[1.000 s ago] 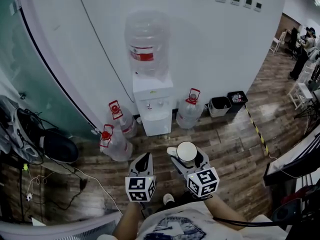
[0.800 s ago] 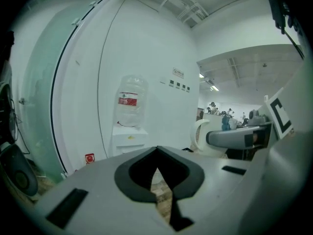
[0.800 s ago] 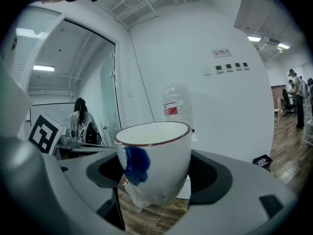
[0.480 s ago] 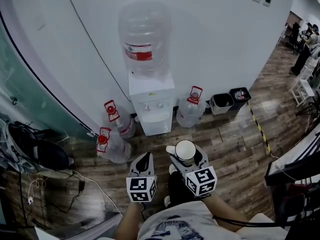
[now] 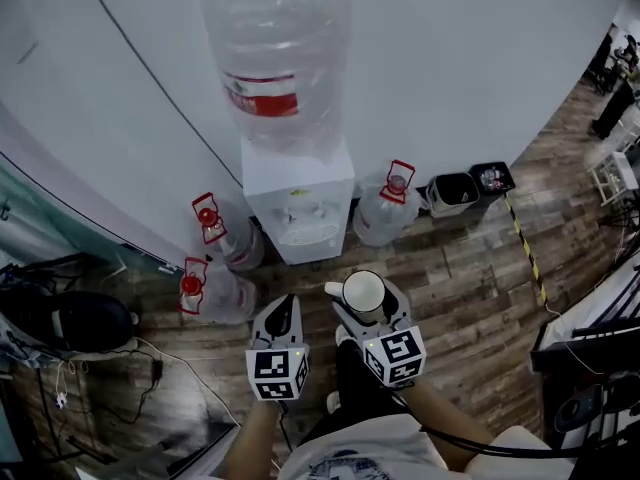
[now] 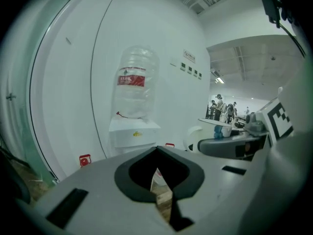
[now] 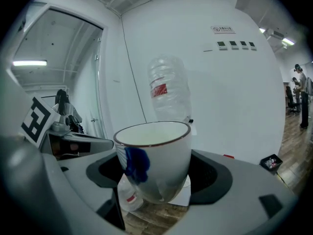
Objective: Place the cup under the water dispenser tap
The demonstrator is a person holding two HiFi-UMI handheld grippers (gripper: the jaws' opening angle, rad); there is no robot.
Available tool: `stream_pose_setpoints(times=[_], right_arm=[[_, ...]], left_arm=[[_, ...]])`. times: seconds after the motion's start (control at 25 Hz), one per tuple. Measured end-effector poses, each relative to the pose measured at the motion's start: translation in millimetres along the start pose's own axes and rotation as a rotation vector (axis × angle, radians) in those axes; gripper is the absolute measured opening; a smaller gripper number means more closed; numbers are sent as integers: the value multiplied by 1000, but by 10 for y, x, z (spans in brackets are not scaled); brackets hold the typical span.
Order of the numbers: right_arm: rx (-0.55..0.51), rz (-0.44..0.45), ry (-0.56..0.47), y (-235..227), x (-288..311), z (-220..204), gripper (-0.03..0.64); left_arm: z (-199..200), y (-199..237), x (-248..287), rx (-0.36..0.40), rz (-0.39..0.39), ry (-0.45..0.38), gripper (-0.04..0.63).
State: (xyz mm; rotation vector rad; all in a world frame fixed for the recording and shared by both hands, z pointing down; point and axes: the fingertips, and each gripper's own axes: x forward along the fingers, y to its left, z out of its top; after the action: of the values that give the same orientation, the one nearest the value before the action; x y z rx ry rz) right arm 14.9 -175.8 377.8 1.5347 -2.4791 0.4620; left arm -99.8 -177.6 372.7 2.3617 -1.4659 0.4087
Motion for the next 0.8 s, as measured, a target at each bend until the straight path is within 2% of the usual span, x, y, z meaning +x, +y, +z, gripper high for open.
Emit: stream_pose_setpoints(times=[0.16,0.36,0.56,0.8], right_arm=[[-19,-7,22,-230,452,-259,368],[-52,3,41,-416,998,-722,368],[-62,20,39,-584,1515,-1150,368],[-83,29,39,-769,2006,-1594,368]], left_arm=[[-223,180,432,8,3,24,50],[-699,441,934,-2,6,48,51],[-1077,670,1429,-6,12,43,51],[-1470,863,1926,25,25,46,50]])
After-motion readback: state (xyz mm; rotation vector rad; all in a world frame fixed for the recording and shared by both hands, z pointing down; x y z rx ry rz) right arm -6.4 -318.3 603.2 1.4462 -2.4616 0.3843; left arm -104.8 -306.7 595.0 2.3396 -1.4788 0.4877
